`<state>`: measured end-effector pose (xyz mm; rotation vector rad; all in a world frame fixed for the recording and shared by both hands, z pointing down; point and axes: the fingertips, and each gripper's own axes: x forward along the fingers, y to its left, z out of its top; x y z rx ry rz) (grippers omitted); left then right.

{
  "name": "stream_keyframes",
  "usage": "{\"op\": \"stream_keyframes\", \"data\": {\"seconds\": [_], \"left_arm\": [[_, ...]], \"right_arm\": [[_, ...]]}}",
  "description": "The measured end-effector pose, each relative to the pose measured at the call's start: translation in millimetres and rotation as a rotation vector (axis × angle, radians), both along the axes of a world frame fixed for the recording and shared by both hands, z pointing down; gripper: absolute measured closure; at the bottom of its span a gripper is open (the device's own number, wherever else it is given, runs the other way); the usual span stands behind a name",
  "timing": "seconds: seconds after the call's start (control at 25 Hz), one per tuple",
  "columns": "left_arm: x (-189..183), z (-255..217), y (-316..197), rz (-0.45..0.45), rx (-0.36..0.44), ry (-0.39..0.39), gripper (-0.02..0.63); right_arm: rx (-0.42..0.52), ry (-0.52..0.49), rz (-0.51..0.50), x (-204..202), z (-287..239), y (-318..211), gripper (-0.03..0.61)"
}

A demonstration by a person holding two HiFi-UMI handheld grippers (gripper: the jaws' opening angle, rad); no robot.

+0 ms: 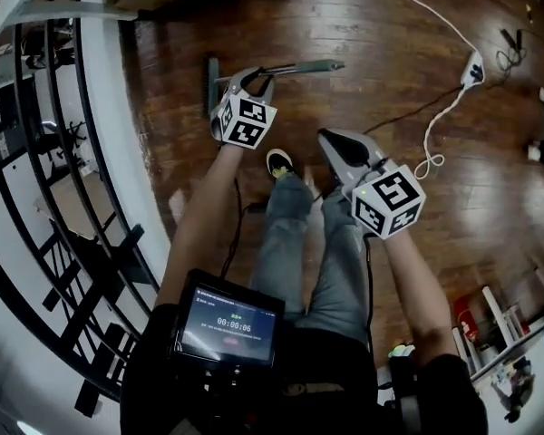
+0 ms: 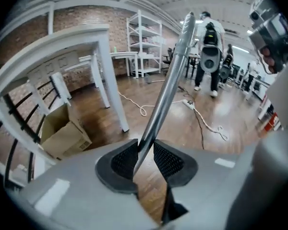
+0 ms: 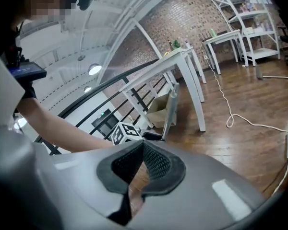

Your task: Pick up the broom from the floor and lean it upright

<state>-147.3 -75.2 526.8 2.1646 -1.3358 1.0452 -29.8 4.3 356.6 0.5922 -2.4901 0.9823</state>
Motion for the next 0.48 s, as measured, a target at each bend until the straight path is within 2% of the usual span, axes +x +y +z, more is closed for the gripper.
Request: {"op": "stream_keyframes", "data": {"seconds": [0.28,0.48], "left_arm": [[-93.0,-58.5,-12.9,-0.208,0.114,0.142,0.506],[-137.8,-77.8,-40.2,-0.352,0.154,0.245,0.509]], "right_arm": [[0.054,0.008,-0.095,-83.5,-23.7,-4.3,0.575],[0.062,-0.007,-0.165,-117.6,-29.2,-27.9,0.575]]}}
